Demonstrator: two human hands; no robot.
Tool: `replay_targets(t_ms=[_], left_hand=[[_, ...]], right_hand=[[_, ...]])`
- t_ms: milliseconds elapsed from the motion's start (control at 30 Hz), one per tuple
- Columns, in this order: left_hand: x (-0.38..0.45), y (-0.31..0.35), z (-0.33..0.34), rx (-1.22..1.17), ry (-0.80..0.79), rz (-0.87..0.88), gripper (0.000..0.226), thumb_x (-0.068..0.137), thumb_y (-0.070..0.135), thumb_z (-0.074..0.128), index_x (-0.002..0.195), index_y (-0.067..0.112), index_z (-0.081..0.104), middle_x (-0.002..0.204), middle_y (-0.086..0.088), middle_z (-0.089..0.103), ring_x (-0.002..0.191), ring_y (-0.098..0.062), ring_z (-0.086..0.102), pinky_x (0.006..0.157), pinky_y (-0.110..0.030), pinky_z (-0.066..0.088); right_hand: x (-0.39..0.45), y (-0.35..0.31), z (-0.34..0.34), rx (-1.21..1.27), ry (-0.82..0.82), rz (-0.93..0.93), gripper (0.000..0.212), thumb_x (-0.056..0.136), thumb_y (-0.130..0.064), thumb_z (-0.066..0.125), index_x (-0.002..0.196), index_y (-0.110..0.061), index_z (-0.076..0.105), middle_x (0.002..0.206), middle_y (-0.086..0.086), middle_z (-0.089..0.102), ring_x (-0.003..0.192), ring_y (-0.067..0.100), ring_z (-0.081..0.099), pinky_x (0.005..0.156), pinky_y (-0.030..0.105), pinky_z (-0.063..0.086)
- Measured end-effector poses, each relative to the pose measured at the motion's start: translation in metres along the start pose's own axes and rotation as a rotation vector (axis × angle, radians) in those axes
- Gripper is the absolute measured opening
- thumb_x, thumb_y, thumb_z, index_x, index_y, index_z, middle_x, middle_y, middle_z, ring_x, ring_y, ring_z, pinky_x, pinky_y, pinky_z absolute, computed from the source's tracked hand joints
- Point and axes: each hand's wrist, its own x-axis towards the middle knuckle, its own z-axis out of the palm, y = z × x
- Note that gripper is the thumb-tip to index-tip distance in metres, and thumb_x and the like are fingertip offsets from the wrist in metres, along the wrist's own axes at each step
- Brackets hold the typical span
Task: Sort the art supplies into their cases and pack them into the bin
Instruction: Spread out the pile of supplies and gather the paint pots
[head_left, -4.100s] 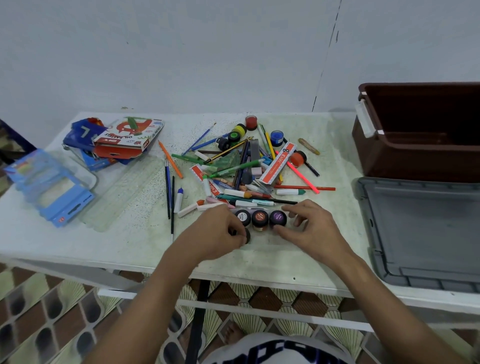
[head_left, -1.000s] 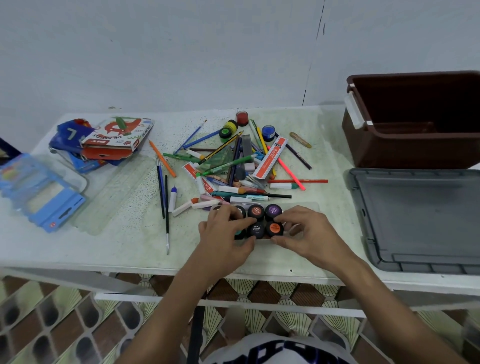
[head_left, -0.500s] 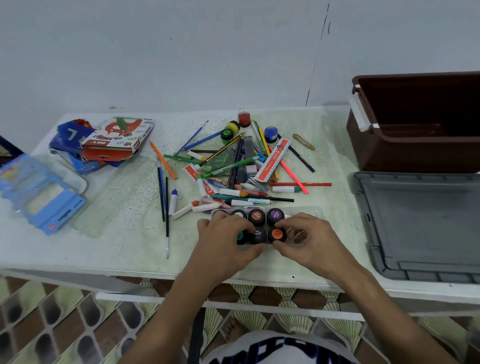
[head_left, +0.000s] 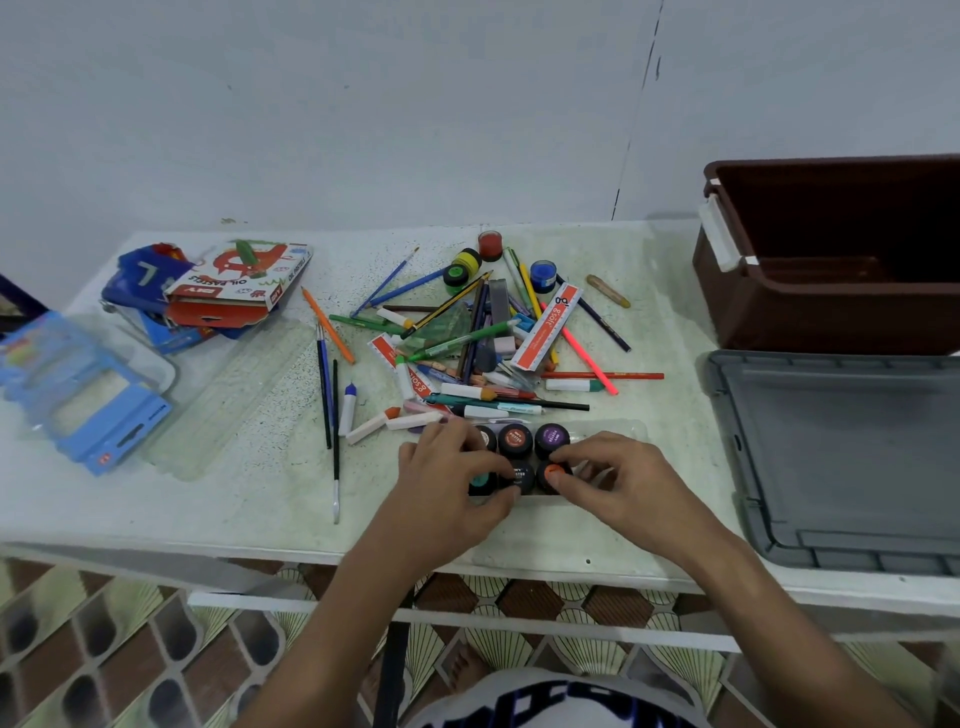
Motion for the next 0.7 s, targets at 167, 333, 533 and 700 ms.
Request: replay_targets(t_ms=[167, 333, 533, 700], left_hand=[[0.007, -0.004, -0.009, -0.214, 0.011, -0.022, 0.022, 0.083, 0.049, 0.062, 0.089, 0.031, 0.072, 0.091, 0.012, 0.052, 0.09, -0.007, 0.049, 0.077, -0.032, 0.043], [0.064, -0.025, -0.035, -0.187, 0.184, -0.14, 0.016, 0.087, 0.027, 0.066, 0.101, 0.02, 0.07, 0.098, 0.001, 0.061, 0.08, -0.003, 0.053, 0.072, -0.016, 0.042], [0.158, -0.061, -0.06, -0.124, 0.282, -0.267, 0.033, 0.084, 0.031, 0.067, 0.112, 0.014, 0.067, 0.101, -0.006, 0.064, 0.09, -0.015, 0.058, 0.083, -0.026, 0.045], [0.205, -0.075, -0.059, -0.078, 0.198, -0.305, 0.045, 0.083, 0.036, 0.068, 0.12, 0.012, 0.061, 0.108, -0.009, 0.061, 0.099, -0.019, 0.056, 0.08, -0.024, 0.038]], right_hand=[[0.004, -0.003, 0.0, -0.074, 0.054, -0.052, 0.012, 0.081, -0.029, 0.074, 0.092, -0.031, 0.072, 0.084, -0.007, 0.06, 0.075, 0.006, 0.057, 0.065, 0.014, 0.044], [0.048, -0.021, -0.023, -0.048, 0.17, -0.121, 0.01, 0.081, -0.024, 0.074, 0.09, -0.026, 0.071, 0.077, -0.009, 0.063, 0.069, 0.003, 0.056, 0.061, 0.011, 0.044], [0.145, -0.042, -0.05, -0.038, 0.291, -0.131, 0.02, 0.079, -0.02, 0.075, 0.098, -0.016, 0.071, 0.087, -0.003, 0.066, 0.071, 0.005, 0.057, 0.062, 0.006, 0.042], [0.206, -0.031, -0.054, -0.187, 0.267, -0.013, 0.049, 0.078, -0.018, 0.074, 0.123, -0.01, 0.06, 0.114, 0.007, 0.061, 0.09, 0.015, 0.056, 0.074, 0.023, 0.043]])
